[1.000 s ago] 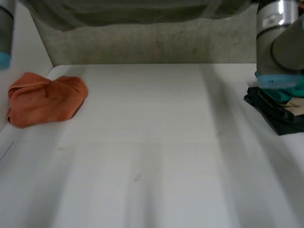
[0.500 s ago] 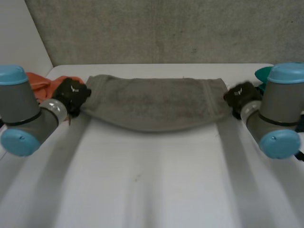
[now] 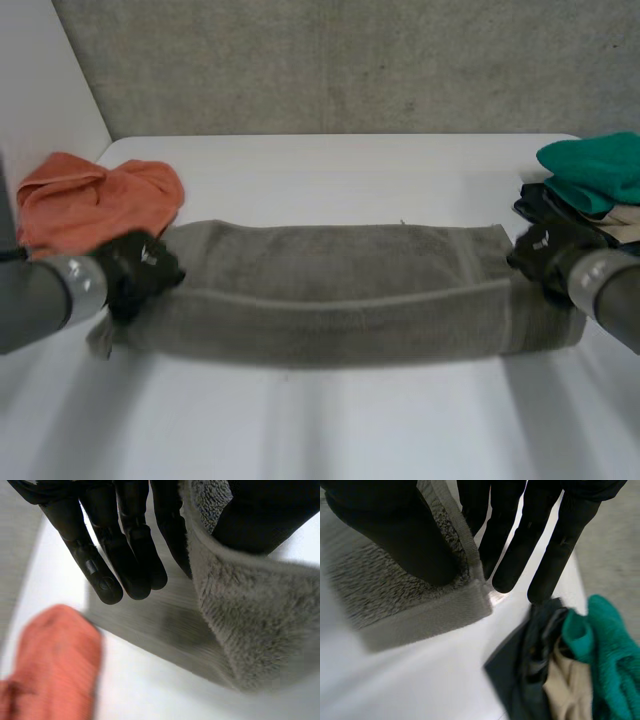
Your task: Fold the laundry.
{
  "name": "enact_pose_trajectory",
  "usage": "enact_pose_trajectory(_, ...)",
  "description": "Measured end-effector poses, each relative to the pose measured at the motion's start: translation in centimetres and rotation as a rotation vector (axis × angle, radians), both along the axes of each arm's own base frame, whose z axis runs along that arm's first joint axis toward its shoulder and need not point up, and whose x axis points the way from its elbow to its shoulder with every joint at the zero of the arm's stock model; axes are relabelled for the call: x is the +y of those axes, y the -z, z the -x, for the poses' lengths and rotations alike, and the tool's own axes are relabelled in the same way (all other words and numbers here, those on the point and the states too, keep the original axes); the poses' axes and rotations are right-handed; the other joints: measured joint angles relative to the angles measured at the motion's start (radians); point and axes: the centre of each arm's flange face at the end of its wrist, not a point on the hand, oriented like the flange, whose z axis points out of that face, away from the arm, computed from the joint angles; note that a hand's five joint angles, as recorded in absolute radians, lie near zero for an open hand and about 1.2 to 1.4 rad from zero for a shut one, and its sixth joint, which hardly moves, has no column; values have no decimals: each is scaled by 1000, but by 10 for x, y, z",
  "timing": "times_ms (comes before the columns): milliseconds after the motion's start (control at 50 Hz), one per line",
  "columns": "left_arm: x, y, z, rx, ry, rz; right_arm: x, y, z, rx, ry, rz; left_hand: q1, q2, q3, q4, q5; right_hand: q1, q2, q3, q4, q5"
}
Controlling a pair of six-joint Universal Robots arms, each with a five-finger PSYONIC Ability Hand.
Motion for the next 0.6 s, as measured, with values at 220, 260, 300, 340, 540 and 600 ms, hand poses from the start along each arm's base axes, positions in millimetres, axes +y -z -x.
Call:
enact_pose_trajectory(220,-89,18,45,129,-53,210,-75,17,-38,-229,92,201,0,0,0,0,0,0,0,0,0,0)
enact_pose_trajectory(260,-97,21,48,130,-58,223,-80,19,-41,-237,95,217,0,0,0,0,0,0,0,0,0,0)
enact_pose_trajectory(300,-114,28,54,128,-72,254,-93,26,-48,-253,100,262,0,0,0,0,0,0,0,0,0,0)
enact_pose_trajectory(340,-126,33,58,126,-84,278,-103,30,-53,-260,106,302,0,0,0,0,0,0,0,0,0,0)
enact_pose_trajectory(540,-149,50,73,131,-80,316,-133,48,-65,-226,145,412,0,0,0,0,0,-3,-3,0,0,0)
enact_pose_trajectory(600,-149,53,77,136,-70,318,-136,54,-67,-203,151,419,-283,-273,-268,-278,-234,-446,-460,-446,-442,-457)
